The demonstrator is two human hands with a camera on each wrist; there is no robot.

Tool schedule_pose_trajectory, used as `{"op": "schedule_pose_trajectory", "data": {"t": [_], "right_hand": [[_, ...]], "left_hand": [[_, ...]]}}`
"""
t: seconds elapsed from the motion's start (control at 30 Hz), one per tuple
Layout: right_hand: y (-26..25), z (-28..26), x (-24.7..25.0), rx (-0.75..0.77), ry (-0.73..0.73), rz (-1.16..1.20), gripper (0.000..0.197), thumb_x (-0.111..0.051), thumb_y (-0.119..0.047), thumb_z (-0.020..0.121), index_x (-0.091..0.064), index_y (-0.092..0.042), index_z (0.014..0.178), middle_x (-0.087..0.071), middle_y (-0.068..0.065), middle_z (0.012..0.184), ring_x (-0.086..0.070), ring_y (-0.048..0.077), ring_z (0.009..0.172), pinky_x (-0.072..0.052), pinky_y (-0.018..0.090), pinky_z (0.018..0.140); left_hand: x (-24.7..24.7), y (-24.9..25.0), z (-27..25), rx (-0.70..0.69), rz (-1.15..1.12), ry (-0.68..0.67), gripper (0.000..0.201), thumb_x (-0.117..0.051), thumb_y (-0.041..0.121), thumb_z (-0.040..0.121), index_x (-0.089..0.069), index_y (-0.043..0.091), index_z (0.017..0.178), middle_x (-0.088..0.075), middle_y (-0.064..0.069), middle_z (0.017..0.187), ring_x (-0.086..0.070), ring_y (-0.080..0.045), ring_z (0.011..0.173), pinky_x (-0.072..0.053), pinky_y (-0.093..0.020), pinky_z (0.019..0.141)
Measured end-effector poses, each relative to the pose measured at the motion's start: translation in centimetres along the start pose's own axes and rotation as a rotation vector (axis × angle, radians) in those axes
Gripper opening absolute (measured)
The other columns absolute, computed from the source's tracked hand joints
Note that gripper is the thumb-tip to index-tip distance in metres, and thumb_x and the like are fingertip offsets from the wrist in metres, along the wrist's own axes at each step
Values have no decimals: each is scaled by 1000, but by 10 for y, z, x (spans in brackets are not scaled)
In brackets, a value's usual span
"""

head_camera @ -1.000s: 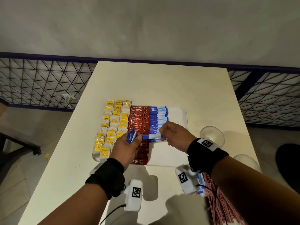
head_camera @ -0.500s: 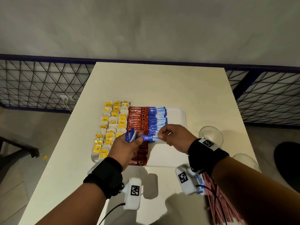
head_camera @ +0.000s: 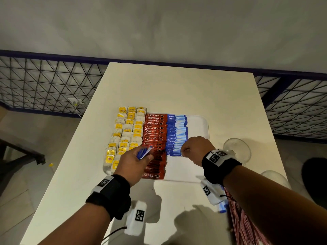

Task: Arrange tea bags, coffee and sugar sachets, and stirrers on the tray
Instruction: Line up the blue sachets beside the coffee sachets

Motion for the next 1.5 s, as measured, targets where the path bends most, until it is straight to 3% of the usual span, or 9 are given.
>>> {"op": "schedule_pose_trajectory", "data": {"t": [0.1, 0.2, 0.37, 0.6, 0.8, 0.97, 1.27, 1.37, 1.5], "right_hand": [[-1, 8, -12, -16, -46, -26, 10, -60, -35, 86, -69, -37, 85, -66, -10, 101, -61, 19, 95, -51, 36, 84], [-2, 13, -19, -8, -62, -70, 9, -60, -36, 87, -68, -36, 86, -66, -10, 101, -61, 18, 95, -50, 34, 83], [-10, 19, -18, 31, -12, -142, 13, -58, -38, 91, -67, -33, 99, -66, -7, 107, -59, 19, 99, -46, 30, 82], [-13, 23, -15, 19, 28, -198, 12, -57, -34, 91, -67, -33, 95, -66, -7, 101, -58, 18, 91, -36, 28, 71], [-18, 25, -14, 34, 47, -212, 13, -55, -34, 92, -67, -33, 97, -66, -7, 103, -58, 20, 95, -38, 29, 74], [-20, 24, -12, 45, 56, -239, 13, -54, -37, 93, -66, -33, 97, -66, -7, 104, -58, 19, 96, -38, 30, 75], [-22, 25, -11, 32, 48, -197, 16, -57, -42, 91, -63, -31, 101, -66, -6, 107, -59, 19, 99, -41, 32, 84], [-22, 20, -2, 20, 91, -118, 19, -55, -43, 91, -64, -28, 97, -66, -4, 100, -60, 20, 94, -45, 32, 83], [-39, 4, 12, 128, 147, 419, 15, -57, -35, 93, -67, -24, 96, -68, -6, 100, -60, 13, 93, -47, 30, 85]], "left_hand": [[9, -10, -2, 13, 47, 3, 13, -70, 25, 87, -67, 24, 100, -68, 6, 87, -62, -11, 79, -45, -20, 67], [10, -18, 0, 41, 24, -9, 16, -70, 26, 87, -70, 23, 103, -70, 3, 91, -65, -17, 86, -51, -31, 77], [10, -20, -1, 50, -13, -22, 17, -70, 24, 87, -69, 25, 104, -70, 6, 92, -65, -13, 87, -49, -26, 75], [10, -20, -2, 60, -69, -37, 13, -70, 21, 87, -69, 27, 99, -70, 6, 90, -66, -13, 86, -50, -25, 74], [10, -19, -5, 55, -100, -37, 17, -69, 18, 88, -67, 35, 91, -70, 10, 91, -65, -9, 88, -49, -22, 75], [11, -22, -4, 60, -111, -32, 15, -69, 19, 87, -68, 34, 89, -72, 6, 90, -67, -15, 88, -54, -31, 79], [13, -16, -6, 71, -97, -30, 10, -69, 23, 88, -67, 32, 90, -69, 10, 82, -64, -10, 76, -49, -24, 69], [1, -21, -9, 163, -272, -131, 8, -61, 15, 93, -66, 19, 98, -55, 9, 63, -46, -9, 51, -38, -25, 54], [-32, -14, -21, 376, -748, -422, 14, -47, 6, 97, -53, 10, 108, -54, -7, 72, -37, -12, 50, -28, -22, 44]]}}
Point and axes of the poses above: each hand's wrist, its own z-axis towards the middle knuckle, its own x-axis out of the back of the hand, y = z × x, the point moved 8 cm from there along z, towards the middle knuckle
